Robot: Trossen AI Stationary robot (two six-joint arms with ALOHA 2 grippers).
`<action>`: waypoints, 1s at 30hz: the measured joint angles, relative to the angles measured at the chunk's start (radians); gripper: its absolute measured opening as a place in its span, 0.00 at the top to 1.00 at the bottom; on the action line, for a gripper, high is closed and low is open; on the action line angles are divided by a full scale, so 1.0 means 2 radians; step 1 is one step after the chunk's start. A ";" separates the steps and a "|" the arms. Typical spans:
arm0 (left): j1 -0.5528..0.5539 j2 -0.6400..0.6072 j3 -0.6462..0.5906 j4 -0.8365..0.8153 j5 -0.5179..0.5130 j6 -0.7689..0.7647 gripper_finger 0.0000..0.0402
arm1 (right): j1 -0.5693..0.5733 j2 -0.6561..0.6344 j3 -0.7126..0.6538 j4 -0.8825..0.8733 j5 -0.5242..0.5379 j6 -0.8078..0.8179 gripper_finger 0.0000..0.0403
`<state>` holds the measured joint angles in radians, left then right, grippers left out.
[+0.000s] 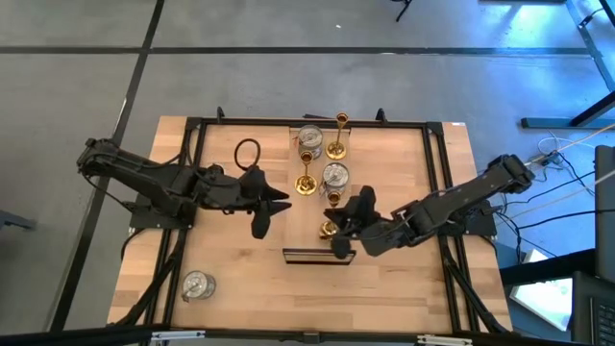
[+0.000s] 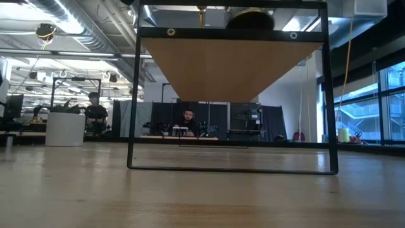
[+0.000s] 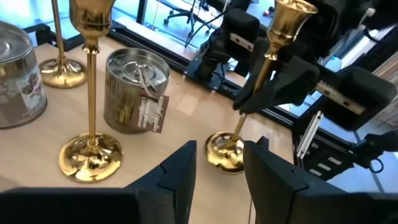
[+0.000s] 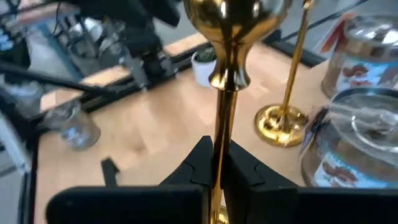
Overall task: Pick & Place candle stick holders
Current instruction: Put the gold candle holder on the shelf
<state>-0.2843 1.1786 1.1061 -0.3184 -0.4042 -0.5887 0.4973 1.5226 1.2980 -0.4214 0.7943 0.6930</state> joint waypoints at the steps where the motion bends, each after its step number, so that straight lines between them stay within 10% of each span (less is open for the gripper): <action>1: -0.002 0.000 0.000 0.000 0.000 0.000 0.68 | 0.000 0.002 0.000 0.006 0.010 0.001 0.96; 30: -0.012 0.001 0.000 -0.023 -0.002 -0.019 0.68 | 0.014 0.030 0.000 -0.081 0.113 0.106 0.96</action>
<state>-0.3088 1.1797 1.1061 -0.3651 -0.4088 -0.6261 0.5243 1.5824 1.2976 -0.5835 1.0207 0.9052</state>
